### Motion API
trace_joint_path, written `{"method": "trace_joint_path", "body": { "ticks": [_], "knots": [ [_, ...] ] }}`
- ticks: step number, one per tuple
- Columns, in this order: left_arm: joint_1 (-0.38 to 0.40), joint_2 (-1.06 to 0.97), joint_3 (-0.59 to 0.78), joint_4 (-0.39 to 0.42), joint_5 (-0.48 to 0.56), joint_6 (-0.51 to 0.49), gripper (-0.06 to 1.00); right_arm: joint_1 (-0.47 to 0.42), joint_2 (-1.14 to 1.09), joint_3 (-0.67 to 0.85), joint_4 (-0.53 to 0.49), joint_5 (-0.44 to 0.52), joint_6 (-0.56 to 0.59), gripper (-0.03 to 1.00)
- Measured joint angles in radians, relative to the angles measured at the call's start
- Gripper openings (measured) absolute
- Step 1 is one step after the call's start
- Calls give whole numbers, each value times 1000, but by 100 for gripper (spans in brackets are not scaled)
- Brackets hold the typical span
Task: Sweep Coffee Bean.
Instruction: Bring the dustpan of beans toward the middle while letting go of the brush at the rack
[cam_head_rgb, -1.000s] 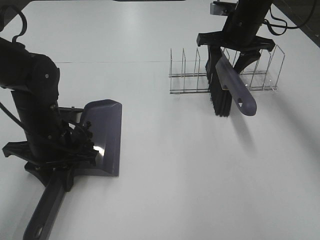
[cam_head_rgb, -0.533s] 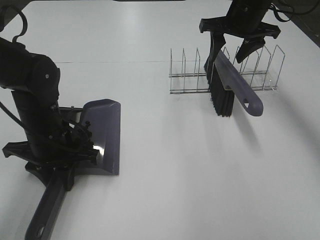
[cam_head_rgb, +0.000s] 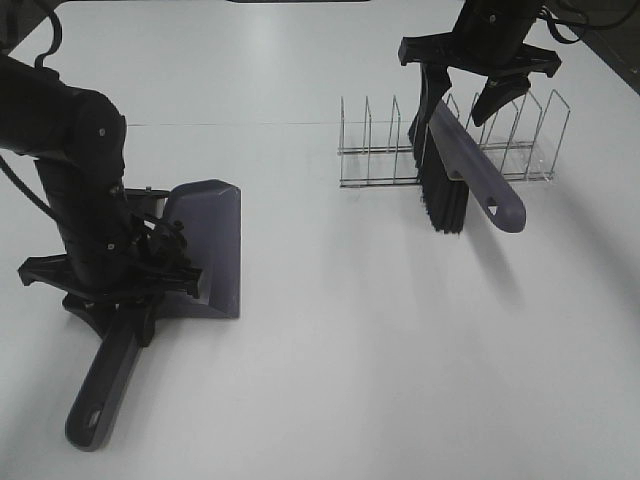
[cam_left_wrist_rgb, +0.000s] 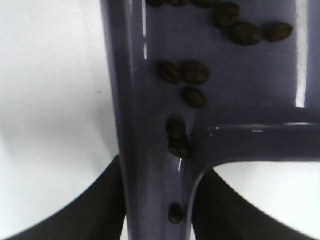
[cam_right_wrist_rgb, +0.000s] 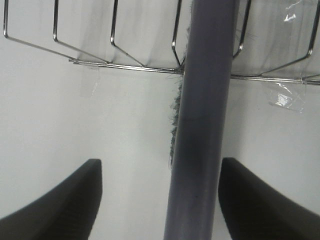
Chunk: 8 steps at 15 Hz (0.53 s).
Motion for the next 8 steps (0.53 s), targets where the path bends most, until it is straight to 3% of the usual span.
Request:
{"method": "trace_joint_path", "body": {
  "ticks": [6, 8],
  "knots": [
    [7, 1, -1, 11, 4, 7, 32, 0, 0, 0, 0, 0, 0, 61],
    [7, 1, -1, 11, 4, 9, 41, 0, 0, 0, 0, 0, 0, 61]
  ]
}}
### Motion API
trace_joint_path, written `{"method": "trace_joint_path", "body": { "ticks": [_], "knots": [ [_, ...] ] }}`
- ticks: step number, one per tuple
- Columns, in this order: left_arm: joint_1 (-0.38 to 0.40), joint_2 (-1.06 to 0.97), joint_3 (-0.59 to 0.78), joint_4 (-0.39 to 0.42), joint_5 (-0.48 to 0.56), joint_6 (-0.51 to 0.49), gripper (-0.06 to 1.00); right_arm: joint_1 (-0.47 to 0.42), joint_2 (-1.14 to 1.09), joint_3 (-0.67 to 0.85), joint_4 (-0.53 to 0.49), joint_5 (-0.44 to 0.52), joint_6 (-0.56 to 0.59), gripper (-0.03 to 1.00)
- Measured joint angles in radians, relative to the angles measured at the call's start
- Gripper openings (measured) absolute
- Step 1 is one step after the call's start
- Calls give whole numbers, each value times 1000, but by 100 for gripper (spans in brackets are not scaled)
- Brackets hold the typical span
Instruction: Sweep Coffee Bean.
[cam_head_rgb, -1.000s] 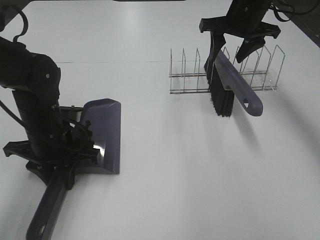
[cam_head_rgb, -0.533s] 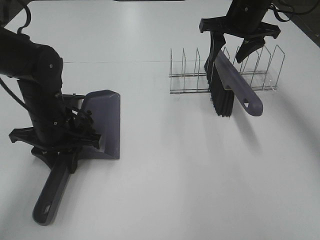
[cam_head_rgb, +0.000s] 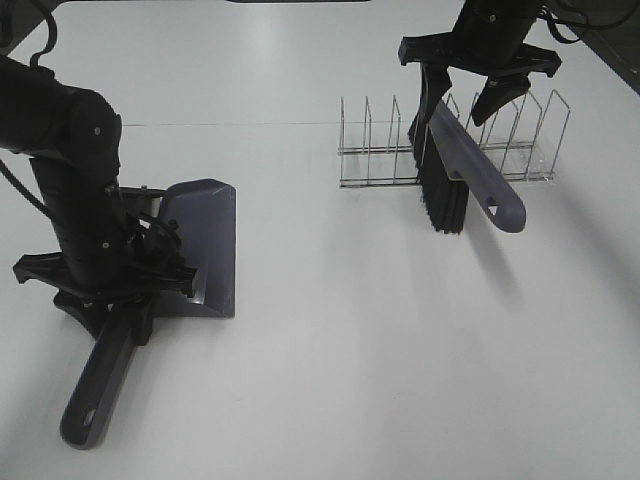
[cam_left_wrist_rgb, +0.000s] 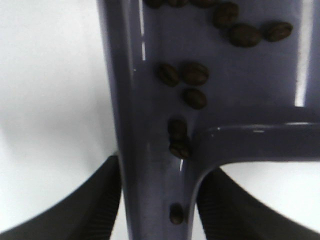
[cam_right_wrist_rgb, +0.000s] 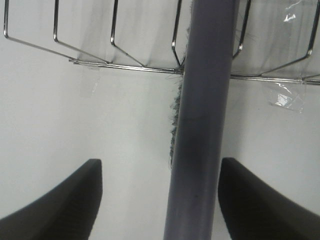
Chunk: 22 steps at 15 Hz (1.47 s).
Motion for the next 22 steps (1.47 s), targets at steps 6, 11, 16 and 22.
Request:
{"method": "trace_joint_path", "body": {
  "ticks": [6, 11, 16, 22],
  "knots": [
    [0, -47, -42, 35, 84, 7, 73, 0, -18, 6, 0, 1, 0, 61],
    [33, -177, -69, 54, 159, 27, 73, 0, -154, 129, -1, -1, -6, 61],
    [199, -415, -63, 83, 185, 85, 73, 0, -445, 442, -26, -1, -35, 61],
    [199, -820, 174, 104, 184, 54, 73, 0, -786, 817, 7, -1, -52, 61]
  ]
}}
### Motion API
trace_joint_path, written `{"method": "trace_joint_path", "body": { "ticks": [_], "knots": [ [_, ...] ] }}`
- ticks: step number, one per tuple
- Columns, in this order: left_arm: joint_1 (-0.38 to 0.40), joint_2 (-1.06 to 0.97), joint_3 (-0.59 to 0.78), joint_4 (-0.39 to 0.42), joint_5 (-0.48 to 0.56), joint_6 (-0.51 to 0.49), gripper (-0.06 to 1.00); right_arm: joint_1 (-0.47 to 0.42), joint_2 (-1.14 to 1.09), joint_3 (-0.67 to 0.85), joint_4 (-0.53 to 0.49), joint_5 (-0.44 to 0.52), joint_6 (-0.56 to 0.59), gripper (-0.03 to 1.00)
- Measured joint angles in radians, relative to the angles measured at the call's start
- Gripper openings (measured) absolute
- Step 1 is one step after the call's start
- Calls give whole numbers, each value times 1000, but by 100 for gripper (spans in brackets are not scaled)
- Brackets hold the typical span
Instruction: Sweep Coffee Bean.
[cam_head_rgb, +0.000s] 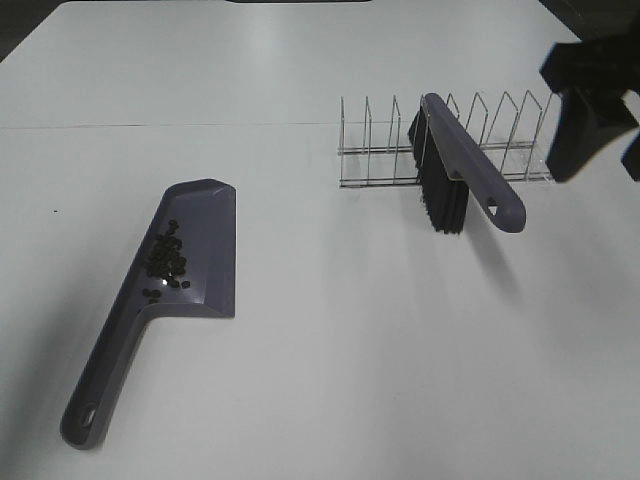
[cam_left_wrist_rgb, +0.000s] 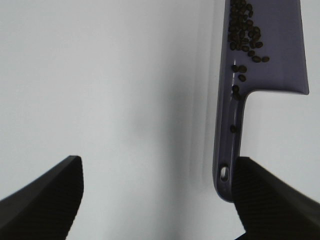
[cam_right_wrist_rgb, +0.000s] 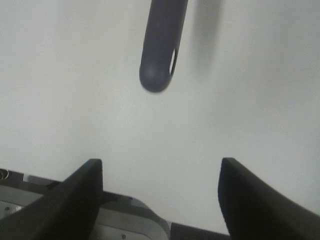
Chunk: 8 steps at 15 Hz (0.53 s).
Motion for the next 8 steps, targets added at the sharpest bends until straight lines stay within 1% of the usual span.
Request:
{"method": "trace_joint_path", "body": {
  "ticks": [2, 4, 7, 8],
  "knots": [
    [0, -161, 112, 18, 1, -26, 73, 0, -191, 166, 1, 1, 0, 61],
    [0, -356, 212, 31, 3, -29, 73, 0, -368, 300, -6, 2, 0, 61],
    [0, -617, 332, 31, 4, -29, 73, 0, -661, 425, -25, 4, -35, 61],
    [0, -750, 374, 36, 6, -23, 73, 0, -789, 464, -26, 5, -48, 61]
  ]
}}
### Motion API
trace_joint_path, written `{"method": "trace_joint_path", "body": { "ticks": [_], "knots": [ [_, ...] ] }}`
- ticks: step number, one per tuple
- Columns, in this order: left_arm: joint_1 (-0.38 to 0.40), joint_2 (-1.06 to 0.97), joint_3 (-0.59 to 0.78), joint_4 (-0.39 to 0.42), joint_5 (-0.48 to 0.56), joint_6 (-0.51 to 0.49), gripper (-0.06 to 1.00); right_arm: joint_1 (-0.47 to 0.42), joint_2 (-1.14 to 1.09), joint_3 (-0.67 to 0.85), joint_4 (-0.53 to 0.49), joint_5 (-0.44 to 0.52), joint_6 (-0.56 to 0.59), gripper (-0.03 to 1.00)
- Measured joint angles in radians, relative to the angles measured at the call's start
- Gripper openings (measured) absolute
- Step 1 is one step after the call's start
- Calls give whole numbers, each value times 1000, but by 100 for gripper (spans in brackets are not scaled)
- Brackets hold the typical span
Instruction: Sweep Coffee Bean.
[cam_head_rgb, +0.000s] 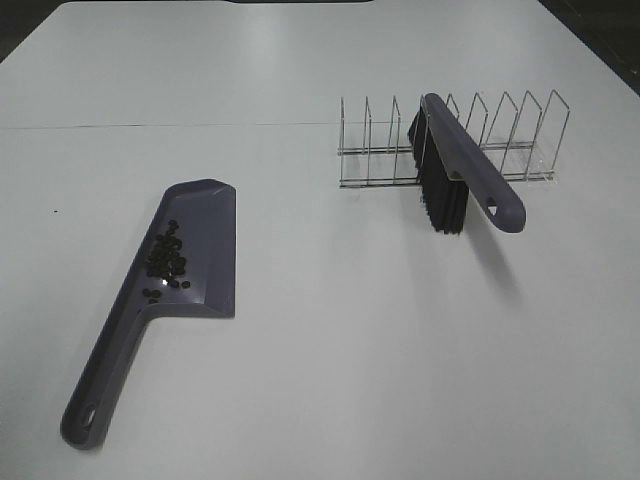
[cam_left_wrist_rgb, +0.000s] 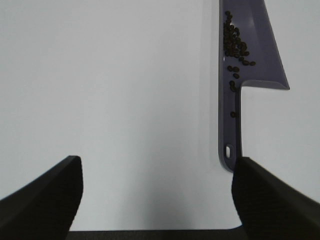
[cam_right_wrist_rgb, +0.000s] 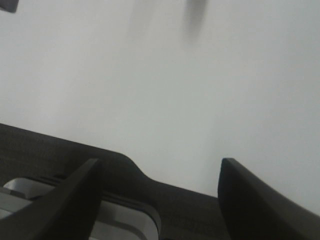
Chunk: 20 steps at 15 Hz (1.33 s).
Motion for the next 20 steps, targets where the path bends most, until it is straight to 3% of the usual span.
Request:
{"method": "trace_joint_path", "body": {
  "ticks": [4, 9, 13, 16, 20],
  "knots": [
    [0, -273, 60, 49, 27, 48, 73, 0, -317, 134, -7, -73, -20, 61],
    [0, -509, 132, 66, 11, 54, 73, 0, -644, 295, -4, -91, -62, 61],
    [0, -510, 140, 35, -4, 138, 73, 0, -687, 302, -15, -105, -57, 61],
    [0, -510, 140, 26, -4, 150, 73, 0, -687, 306, -82, -106, 0, 61],
    [4, -510, 140, 22, -4, 153, 73, 0, -687, 306, -86, -106, 11, 61]
  ]
}}
